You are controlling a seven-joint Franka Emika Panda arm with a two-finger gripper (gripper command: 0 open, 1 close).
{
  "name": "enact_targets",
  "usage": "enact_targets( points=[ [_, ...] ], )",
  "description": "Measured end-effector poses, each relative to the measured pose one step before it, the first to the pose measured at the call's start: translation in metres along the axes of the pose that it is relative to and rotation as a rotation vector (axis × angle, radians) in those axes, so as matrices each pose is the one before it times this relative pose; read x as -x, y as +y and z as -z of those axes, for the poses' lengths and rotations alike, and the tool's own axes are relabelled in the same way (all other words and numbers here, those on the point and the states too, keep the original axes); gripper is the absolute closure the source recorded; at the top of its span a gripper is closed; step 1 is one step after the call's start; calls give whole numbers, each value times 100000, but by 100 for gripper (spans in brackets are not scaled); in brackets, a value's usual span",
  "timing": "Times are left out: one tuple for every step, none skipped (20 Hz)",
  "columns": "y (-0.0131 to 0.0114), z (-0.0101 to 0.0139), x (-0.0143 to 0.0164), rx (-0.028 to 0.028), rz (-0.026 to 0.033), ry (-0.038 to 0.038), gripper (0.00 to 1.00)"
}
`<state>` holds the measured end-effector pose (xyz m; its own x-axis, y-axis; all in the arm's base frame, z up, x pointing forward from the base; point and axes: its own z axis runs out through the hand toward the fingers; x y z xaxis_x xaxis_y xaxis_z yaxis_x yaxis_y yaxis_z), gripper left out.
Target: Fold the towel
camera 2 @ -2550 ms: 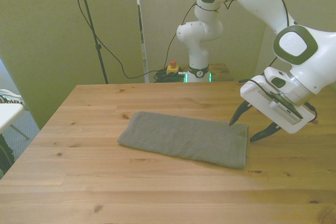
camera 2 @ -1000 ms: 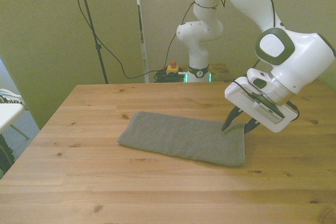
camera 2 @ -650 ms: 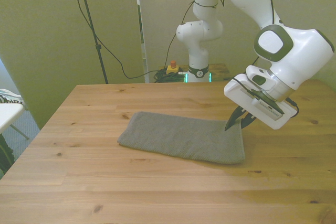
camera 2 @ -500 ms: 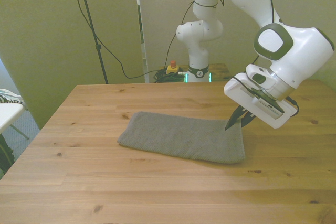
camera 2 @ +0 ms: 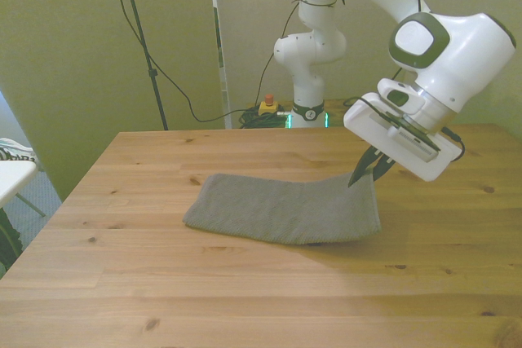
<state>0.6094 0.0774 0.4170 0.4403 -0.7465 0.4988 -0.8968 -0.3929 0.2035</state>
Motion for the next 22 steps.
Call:
enact_targets(
  points=[
    [604,331,-551,-374,-951,-320,100],
    [618,141,-666,-72,-1096,-112,100],
    [534,-94,-638,299,-1069,-127,100],
    [543,-247,-752,455,-1271,-213,100],
    [551,-279,-903,420,-1543,-255,100],
    [474,-305,-860,140,-1297,-366,100],
    [518,-334,-921,168,-1523,-412,100],
    [528,-329,-911,162,-1451,-590,100],
    [478,-265,-862,303,-1439,-638,100],
    [541,-149,-839,208,-1368,-772,100],
    [557,-40,-785,90,-1111,-400,100],
    [551,128,-700,-137,-950,-208,100],
    [545,231,-686,-313,-824,-79,100],
    [475,346,-642,-545,-775,-16,100],
    [423,371,-602,-603,-811,8,100],
    [425,281,-610,-427,-877,63,100],
    [425,138,-564,-165,-753,25,100],
    [435,-24,-492,142,-649,-82,100],
    [436,-225,-451,441,-565,-317,100],
    [403,-351,-437,422,-495,-468,100],
    [324,-411,-428,75,-542,-445,100],
    [385,-493,-397,124,-458,-679,100]
  ],
)
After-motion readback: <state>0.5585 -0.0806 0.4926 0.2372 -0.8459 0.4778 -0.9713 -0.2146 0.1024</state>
